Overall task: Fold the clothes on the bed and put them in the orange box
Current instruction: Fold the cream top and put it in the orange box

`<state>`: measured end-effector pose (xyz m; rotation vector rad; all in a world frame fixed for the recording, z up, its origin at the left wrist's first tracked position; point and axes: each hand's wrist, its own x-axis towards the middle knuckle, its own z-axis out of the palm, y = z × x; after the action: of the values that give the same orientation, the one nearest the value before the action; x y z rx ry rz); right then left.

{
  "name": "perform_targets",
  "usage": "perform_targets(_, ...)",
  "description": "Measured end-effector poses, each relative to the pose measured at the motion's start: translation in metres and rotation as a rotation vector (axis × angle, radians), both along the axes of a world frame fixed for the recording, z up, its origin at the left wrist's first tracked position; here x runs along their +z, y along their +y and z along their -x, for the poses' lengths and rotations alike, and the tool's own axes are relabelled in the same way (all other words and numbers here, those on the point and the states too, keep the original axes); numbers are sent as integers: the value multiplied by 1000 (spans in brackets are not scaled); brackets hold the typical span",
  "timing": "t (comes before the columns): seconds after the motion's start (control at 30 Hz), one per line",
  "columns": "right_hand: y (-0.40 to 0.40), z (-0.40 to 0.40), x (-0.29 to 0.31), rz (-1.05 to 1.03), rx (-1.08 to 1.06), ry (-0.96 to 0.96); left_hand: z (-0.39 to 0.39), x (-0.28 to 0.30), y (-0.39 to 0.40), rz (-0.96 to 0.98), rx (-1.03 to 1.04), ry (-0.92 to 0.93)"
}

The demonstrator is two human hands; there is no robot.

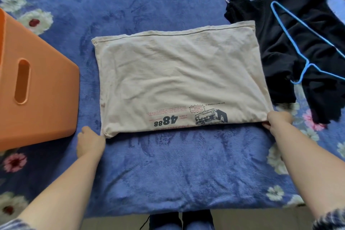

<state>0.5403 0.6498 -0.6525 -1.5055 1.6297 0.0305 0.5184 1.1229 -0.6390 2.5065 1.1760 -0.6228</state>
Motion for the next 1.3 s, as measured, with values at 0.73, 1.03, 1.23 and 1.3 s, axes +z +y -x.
perform_targets(0.73,-3,-5,-2,120,-88,-228,-9,21,-27,660,827,-585)
perform_targets(1.03,-24,-13,15,185,321,265,-14,18,19,149,-237,266)
perform_targets(1.23,-21,4,8,289,513,419,-17,3,8,-90,-154,471)
perform_targets(1.3,-17,7,8,251,486,377,-17,5,-5,-189,-225,213)
